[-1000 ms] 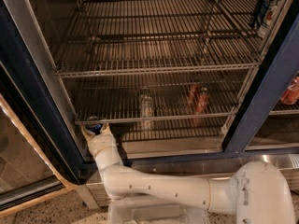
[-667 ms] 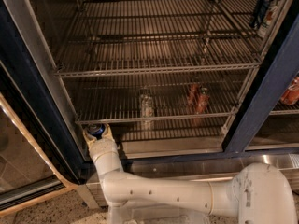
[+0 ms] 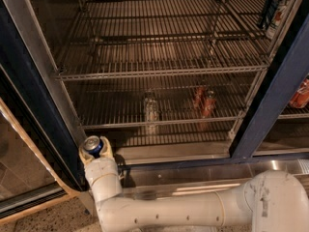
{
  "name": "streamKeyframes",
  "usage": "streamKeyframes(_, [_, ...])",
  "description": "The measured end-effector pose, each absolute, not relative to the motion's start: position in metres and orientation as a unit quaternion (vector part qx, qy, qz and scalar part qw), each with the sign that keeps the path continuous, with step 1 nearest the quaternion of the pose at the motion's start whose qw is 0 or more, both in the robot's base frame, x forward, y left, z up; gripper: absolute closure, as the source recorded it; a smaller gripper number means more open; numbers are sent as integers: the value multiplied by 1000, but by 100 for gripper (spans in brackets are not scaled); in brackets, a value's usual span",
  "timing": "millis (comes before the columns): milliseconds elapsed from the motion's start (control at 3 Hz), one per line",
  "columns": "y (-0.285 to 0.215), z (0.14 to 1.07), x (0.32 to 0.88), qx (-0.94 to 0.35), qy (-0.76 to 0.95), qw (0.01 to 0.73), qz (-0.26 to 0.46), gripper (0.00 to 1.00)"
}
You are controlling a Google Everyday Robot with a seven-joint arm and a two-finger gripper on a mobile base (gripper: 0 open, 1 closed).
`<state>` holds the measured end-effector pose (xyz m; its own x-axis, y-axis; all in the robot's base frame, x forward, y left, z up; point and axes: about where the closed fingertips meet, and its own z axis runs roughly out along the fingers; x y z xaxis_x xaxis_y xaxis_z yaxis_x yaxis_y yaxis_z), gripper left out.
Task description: Pick pepsi can from bottom shelf of fridge
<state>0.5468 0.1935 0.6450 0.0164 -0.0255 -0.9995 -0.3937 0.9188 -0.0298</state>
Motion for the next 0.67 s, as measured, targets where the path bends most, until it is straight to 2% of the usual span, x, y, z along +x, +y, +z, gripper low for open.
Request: streamKeyframes(667, [187,676,485,-164,684,701,116,100])
